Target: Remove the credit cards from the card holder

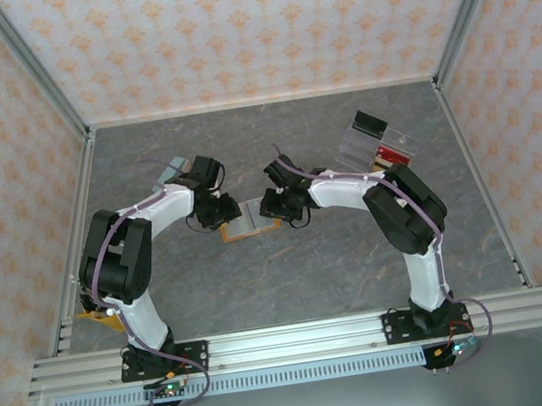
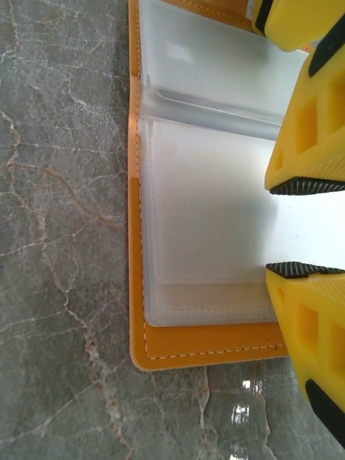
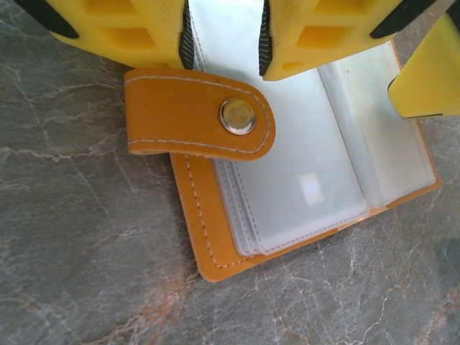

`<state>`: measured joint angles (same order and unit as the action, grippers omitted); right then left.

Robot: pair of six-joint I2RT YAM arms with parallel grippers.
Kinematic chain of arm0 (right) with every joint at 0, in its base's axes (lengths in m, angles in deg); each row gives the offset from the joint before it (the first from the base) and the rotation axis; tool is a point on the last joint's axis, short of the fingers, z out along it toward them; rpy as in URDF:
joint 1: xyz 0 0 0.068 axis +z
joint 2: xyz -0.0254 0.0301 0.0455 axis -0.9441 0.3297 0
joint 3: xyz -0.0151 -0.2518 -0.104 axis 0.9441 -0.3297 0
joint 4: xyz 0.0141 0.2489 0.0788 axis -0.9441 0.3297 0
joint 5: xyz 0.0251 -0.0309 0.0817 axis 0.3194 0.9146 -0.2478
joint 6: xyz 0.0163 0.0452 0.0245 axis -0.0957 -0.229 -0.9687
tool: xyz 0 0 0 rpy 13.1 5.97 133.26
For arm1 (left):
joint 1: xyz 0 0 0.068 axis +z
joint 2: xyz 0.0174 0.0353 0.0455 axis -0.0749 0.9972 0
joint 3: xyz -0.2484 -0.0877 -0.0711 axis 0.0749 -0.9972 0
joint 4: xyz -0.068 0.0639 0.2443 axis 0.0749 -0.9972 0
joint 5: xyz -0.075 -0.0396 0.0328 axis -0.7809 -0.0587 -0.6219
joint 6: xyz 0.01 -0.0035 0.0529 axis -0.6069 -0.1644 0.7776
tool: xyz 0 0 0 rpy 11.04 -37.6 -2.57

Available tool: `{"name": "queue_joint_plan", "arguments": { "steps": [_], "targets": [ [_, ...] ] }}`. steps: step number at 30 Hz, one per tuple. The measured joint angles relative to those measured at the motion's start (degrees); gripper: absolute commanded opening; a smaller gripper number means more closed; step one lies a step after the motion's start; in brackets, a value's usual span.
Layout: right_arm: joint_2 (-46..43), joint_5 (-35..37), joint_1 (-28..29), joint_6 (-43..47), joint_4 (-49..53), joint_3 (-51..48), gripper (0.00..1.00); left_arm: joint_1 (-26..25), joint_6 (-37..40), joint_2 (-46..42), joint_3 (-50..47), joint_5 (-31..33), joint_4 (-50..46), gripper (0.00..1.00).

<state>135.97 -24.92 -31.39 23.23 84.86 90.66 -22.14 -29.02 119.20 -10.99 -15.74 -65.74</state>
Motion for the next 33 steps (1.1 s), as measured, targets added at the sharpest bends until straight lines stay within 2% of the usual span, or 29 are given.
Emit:
{"name": "queue_joint_plan", "arguments": {
  "steps": [6,30,33],
  "targets": [
    [0.0,-1.09,0.0,0.44,0.0,0.02,0.27,0.0,0.0,0.07,-0.37,0.52,0.2,0.31],
    [0.0,-6.38,0.0,0.59,-2.99,0.0,0.27,0.0,0.5,0.04,-0.48,0.5,0.37,0.3],
    [0.0,-6.38,0.0,0.61,-2.99,0.0,0.24,0.0,0.7,0.04,-0.48,0.5,0.37,0.29]
  ]
}}
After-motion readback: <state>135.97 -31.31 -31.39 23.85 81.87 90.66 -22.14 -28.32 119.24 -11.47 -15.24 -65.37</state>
